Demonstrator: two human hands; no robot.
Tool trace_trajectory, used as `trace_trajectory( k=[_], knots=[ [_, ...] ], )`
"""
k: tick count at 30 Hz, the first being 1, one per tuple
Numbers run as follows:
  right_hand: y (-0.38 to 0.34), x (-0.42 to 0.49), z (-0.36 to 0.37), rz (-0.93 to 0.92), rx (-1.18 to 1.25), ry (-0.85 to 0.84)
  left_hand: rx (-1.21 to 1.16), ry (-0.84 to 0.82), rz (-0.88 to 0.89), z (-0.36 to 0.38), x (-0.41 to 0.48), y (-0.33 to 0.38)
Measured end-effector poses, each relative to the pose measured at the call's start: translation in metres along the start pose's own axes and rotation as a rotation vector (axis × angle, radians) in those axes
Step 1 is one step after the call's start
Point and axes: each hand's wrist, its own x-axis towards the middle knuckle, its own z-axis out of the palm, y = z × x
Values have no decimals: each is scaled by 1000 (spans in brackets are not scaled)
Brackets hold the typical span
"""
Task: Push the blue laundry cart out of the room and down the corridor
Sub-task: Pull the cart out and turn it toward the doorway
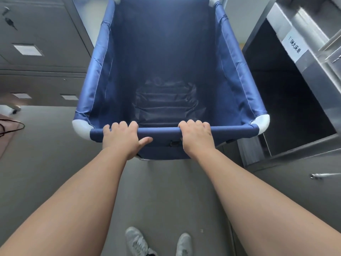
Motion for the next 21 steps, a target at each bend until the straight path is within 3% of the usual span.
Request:
trace_trajectory(
  k=[10, 21],
  knots=[
    [-4, -89, 6, -6, -22, -30, -7, -40, -8, 22, -89, 11],
    [-35, -193, 16, 41, 96, -73, -13, 36, 7, 59, -189, -3]
  ],
)
